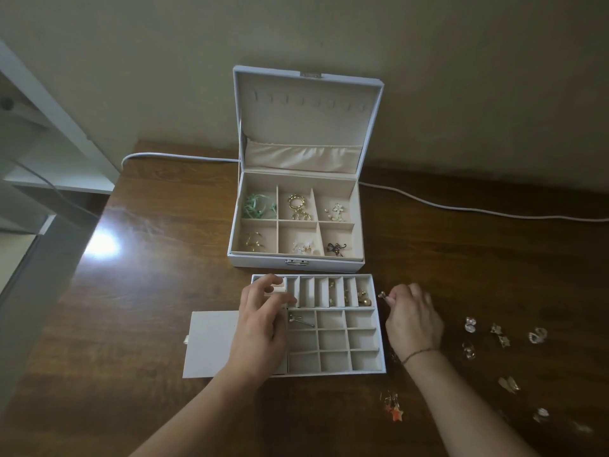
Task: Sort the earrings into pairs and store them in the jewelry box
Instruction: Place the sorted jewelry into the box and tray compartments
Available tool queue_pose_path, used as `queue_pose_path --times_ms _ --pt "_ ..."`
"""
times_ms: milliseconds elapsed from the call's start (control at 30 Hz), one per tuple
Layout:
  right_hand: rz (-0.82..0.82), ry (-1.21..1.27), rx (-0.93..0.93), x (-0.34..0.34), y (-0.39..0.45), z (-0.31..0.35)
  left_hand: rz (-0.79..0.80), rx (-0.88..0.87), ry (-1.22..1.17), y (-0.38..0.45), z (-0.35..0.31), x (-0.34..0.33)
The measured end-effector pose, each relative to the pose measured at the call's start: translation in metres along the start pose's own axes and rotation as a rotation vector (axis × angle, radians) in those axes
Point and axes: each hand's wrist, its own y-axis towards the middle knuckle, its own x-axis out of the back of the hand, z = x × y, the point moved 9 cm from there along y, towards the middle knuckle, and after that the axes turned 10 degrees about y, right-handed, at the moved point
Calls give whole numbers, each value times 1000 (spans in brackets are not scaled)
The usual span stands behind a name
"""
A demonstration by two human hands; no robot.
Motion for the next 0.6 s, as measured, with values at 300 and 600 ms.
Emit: queue_pose_path --times_ms 300,600 --pt "23 318 241 17 -47 88 -20 -1 -22 0 0 1" --pt "72 231 372 -33 -75 126 -47 49 -136 1 3 7"
